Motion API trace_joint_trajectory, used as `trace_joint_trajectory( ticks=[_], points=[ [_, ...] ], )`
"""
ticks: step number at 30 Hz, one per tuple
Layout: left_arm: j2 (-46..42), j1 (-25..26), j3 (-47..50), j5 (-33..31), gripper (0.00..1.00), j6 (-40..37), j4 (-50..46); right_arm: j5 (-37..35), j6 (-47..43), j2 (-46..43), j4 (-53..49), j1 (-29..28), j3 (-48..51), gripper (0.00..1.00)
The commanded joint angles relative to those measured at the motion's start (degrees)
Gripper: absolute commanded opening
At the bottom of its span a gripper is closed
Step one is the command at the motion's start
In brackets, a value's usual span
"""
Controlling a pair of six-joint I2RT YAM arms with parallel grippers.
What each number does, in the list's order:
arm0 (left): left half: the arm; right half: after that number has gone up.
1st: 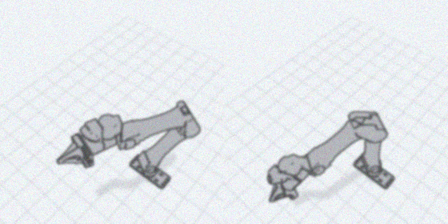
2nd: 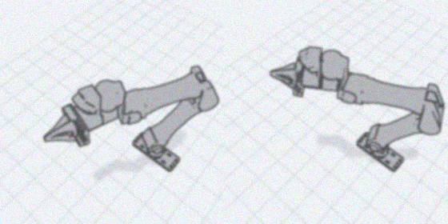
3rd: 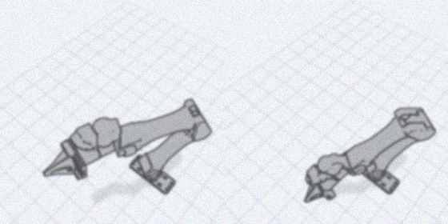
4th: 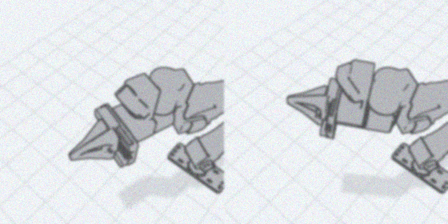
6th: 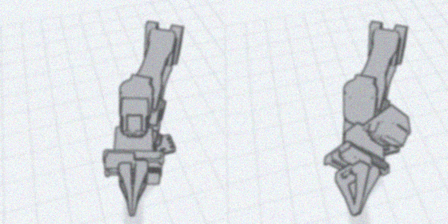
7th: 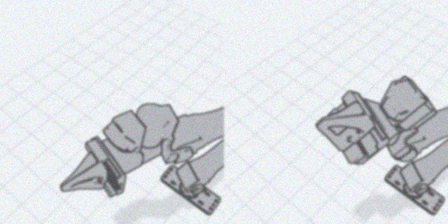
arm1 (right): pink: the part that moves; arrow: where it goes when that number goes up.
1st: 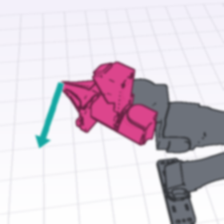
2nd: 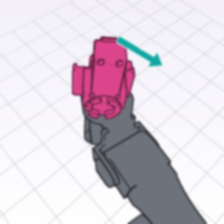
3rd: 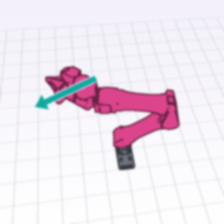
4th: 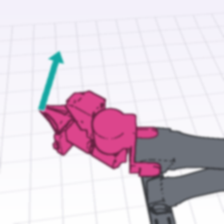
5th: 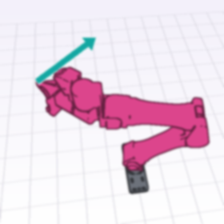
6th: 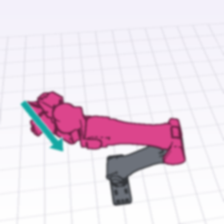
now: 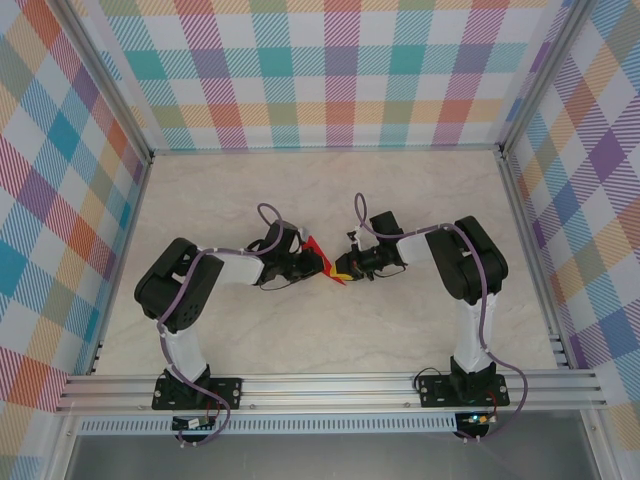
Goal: Fold a paper plane with a square sheet of paper (pick it up from the middle)
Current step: Fold the wing for the third time at the center of the table.
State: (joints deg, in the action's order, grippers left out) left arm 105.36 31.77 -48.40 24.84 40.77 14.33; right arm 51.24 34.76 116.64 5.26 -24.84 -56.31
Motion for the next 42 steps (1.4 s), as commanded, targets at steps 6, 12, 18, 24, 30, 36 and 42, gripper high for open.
trace_joint_trajectory(
  ticks=[6,12,18,24,30,36,42],
  points=[
    [3.0,0.8,-3.6,-5.1,0.08,-1.1,-9.8,-5.4,-0.6,1.9,-4.2,0.7,-0.7,0.02],
    [3.4,0.8,-4.8,-6.4,0.07,-0.9,-14.0,-7.3,-1.5,-2.4,-6.1,0.7,-0.4,0.14],
    [3.6,0.8,-5.1,-6.2,0.07,-0.9,-14.9,-15.2,-3.2,-10.7,-9.3,0.6,2.7,0.22],
    [3.8,0.8,-5.5,-6.3,0.07,-0.9,-15.7,-21.1,-6.0,-15.5,-13.7,-3.7,1.5,0.19],
    [3.9,0.8,-5.8,-6.1,0.07,-1.0,-16.0,-23.4,-7.3,-12.1,-18.3,-7.8,-3.6,0.11],
    [4.1,0.8,-6.4,-6.1,0.07,-1.0,-16.3,-24.1,-8.0,-9.3,-20.8,-8.4,-5.1,0.09],
    [4.2,0.8,-6.7,-6.4,0.07,-0.6,-16.8,-25.5,-8.6,-8.4,-23.4,-8.4,-5.3,0.09]
  ],
)
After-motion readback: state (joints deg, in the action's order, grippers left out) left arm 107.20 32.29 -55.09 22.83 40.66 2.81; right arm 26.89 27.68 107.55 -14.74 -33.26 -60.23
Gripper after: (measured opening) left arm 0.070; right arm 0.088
